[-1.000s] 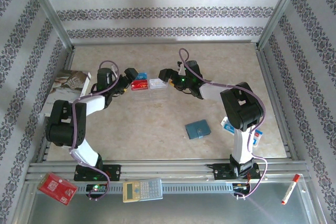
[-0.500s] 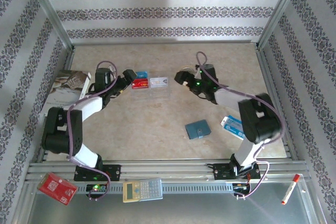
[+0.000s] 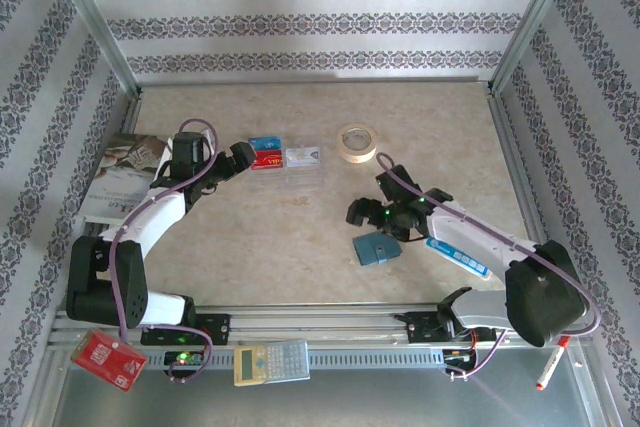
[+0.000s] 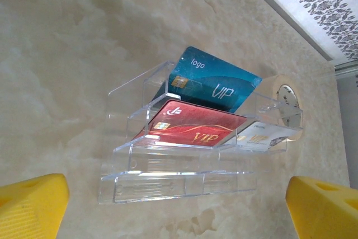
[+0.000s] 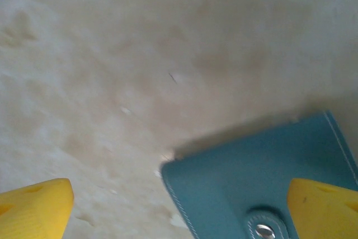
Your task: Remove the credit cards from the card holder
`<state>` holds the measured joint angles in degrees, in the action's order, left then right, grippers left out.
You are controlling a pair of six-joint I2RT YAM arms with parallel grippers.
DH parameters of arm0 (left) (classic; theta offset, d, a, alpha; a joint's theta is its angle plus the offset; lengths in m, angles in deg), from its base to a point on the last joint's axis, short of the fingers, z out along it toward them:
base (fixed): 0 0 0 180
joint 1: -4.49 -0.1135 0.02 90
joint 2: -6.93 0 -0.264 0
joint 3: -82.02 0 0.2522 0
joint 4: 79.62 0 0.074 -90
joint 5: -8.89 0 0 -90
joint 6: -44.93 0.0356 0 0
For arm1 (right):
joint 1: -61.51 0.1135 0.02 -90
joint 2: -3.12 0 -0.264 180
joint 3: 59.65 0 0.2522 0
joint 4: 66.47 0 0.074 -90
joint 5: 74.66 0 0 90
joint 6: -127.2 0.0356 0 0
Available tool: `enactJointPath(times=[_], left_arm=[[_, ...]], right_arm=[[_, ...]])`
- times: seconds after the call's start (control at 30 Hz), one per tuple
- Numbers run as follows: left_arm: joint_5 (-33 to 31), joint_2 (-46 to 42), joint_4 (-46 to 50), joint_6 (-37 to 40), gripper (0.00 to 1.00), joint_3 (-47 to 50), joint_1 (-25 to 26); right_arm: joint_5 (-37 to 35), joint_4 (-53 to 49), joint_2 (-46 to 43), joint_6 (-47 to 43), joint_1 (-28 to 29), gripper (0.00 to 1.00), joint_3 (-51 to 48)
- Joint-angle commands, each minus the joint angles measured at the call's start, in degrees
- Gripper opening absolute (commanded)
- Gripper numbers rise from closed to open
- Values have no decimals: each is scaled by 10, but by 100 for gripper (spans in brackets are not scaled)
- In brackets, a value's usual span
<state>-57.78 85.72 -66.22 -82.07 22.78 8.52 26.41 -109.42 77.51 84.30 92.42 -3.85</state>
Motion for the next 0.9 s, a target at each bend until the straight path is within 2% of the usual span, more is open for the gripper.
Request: enactJointPath(times=[0.0, 0.23, 0.4, 0.63, 0.77, 0.87], left_arm=[[8, 5, 19, 17, 100, -19, 2], [14, -3, 35, 28, 100, -28, 3], [25, -9, 46, 32, 100, -36, 6], [37, -10, 67, 40, 100, -40, 15], [49, -11, 105, 63, 100, -53, 25], [46, -8, 130, 75, 100, -63, 33]], right_arm=[[-23, -12, 21, 44, 18, 98, -9], [7, 73, 87, 33, 38, 98, -9], [37, 159, 153, -31, 47, 98, 52], [89, 160, 262, -144, 63, 96, 148], [48, 86, 217, -194, 62, 95, 183], [15, 57, 172, -161, 66, 96, 195]])
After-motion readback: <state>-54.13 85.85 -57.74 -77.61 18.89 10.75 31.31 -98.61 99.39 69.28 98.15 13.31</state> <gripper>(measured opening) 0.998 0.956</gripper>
